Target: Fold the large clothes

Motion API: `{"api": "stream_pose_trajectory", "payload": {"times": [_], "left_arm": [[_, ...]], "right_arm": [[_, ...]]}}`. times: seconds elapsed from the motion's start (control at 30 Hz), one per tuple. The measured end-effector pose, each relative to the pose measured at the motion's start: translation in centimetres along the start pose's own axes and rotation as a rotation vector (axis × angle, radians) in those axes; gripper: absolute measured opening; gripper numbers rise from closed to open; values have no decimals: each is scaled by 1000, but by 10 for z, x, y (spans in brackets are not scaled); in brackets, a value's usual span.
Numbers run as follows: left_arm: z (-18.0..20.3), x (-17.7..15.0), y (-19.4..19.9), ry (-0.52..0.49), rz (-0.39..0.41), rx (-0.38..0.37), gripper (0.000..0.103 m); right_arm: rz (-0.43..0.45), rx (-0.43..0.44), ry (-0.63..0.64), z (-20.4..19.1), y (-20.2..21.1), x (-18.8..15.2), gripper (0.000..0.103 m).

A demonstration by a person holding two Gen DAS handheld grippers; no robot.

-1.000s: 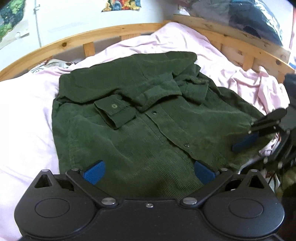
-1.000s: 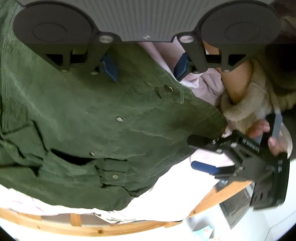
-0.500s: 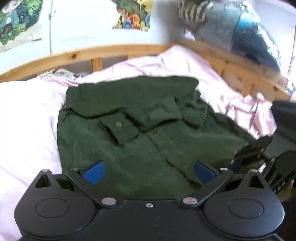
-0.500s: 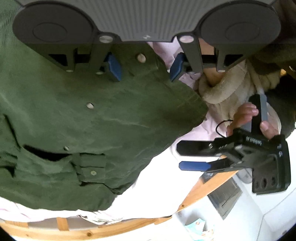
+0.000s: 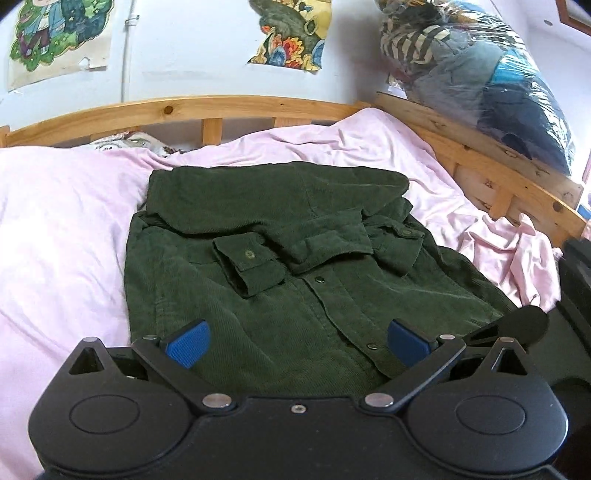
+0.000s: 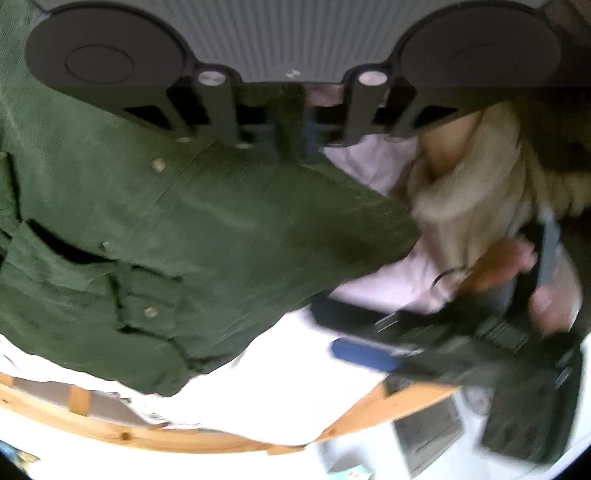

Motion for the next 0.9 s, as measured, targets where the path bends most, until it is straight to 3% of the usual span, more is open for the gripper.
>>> {"api": "stream_pose_trajectory", "payload": {"times": [0.23,0.37,0.43,0.47,0.5,0.7,0.77,0.83,0.87,0.9], "left_arm": [[11,11,32,-147,22,-52,102],[22,-3,26,-310,-91,-80,102],[27,-19,15,-394,-180,-73,96],[27,-25,11,-410,-208,-77,96],[26,-30,9,-406,-228,-79,96],[-6,-21,11,-203,-211,-40,97],[-17,-18,13,-144,-200,-18,99],[-22,-15,18,-114,-188,-5,100],[-22,-14,20,-107,-180,-6,100],[-22,-12,24,-103,-169,-12,100]], "right_arm": [[104,-25,-106,51,13,41,0],[95,13,-81,47,14,43,1],[71,42,-36,31,19,35,13],[53,44,-1,21,21,27,30],[31,43,41,13,23,19,43],[-69,61,171,-24,12,-15,46],[-83,38,182,-25,0,-17,46],[-99,30,168,-24,-9,-14,28],[-99,32,152,-22,-12,-10,8],[-78,17,140,-19,-12,-4,8]]}}
Point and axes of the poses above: each gripper's, at about its wrist camera, not at the fingertips, and y roughly against the way its jaws point, z to its right, x to its top, the point moved 6 cm from there along -y, roughly the way its jaws point, and after that the axes turned 10 degrees about z, right-handed, at the moved point
